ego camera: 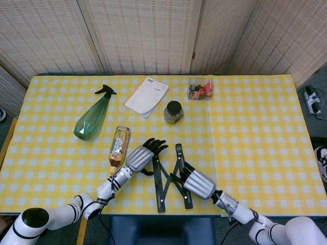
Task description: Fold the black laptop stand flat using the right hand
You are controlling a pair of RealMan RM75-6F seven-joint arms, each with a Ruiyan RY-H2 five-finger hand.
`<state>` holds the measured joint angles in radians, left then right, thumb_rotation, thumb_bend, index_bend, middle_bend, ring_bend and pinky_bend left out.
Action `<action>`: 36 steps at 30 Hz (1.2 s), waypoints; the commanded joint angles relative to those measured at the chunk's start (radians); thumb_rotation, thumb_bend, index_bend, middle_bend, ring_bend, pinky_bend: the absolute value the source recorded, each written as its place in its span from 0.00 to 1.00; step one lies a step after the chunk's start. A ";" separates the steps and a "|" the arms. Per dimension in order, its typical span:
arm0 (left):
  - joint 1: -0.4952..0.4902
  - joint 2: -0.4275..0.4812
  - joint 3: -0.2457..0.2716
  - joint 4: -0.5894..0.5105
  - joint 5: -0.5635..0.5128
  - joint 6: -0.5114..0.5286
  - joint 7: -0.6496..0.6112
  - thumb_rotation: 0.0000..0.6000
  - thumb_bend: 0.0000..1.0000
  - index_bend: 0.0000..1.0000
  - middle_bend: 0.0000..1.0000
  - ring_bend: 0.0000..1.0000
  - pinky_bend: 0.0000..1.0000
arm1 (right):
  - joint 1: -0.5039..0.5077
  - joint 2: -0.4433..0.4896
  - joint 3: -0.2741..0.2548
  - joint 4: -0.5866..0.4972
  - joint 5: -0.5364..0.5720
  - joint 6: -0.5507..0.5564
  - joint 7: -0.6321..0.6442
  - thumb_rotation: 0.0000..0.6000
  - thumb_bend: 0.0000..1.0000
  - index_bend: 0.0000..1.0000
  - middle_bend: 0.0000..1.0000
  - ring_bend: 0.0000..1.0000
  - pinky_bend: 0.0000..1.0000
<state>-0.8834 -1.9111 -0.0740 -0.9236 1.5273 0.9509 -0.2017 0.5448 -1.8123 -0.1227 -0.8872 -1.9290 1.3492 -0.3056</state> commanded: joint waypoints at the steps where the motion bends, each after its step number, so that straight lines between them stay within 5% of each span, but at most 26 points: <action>1: -0.002 -0.001 -0.001 -0.003 -0.001 -0.003 0.000 1.00 0.12 0.00 0.02 0.00 0.00 | 0.010 -0.014 0.003 0.002 -0.003 -0.004 -0.007 1.00 0.35 0.19 0.49 0.43 0.25; 12: -0.007 0.005 -0.006 -0.019 -0.001 0.000 0.011 1.00 0.12 0.00 0.02 0.00 0.00 | 0.038 -0.046 0.008 -0.018 -0.003 -0.014 -0.005 1.00 0.35 0.19 0.48 0.43 0.25; 17: 0.010 0.042 -0.007 -0.047 -0.003 0.026 0.019 1.00 0.12 0.00 0.02 0.00 0.00 | 0.072 0.046 0.004 -0.162 0.008 -0.060 0.026 1.00 0.35 0.10 0.34 0.33 0.23; 21: 0.029 0.088 -0.010 -0.091 -0.004 0.054 0.027 1.00 0.12 0.00 0.02 0.00 0.00 | 0.144 0.190 0.000 -0.379 0.032 -0.194 0.054 1.00 0.35 0.00 0.21 0.21 0.20; 26: 0.054 0.152 -0.017 -0.163 -0.012 0.089 0.044 1.00 0.12 0.00 0.01 0.00 0.00 | 0.276 0.365 0.024 -0.610 0.096 -0.462 0.014 1.00 0.35 0.00 0.04 0.06 0.04; 31: 0.074 0.193 -0.016 -0.214 -0.016 0.105 0.060 1.00 0.12 0.00 0.01 0.00 0.00 | 0.361 0.432 0.061 -0.697 0.166 -0.658 -0.079 1.00 0.35 0.00 0.00 0.00 0.00; 36: 0.087 0.206 -0.016 -0.232 -0.025 0.110 0.065 1.00 0.12 0.00 0.01 0.00 0.00 | 0.390 0.418 0.074 -0.699 0.201 -0.728 -0.135 1.00 0.35 0.00 0.00 0.00 0.00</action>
<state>-0.7973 -1.7052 -0.0897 -1.1550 1.5025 1.0598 -0.1373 0.9150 -1.4033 -0.0616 -1.5707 -1.7479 0.6463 -0.4158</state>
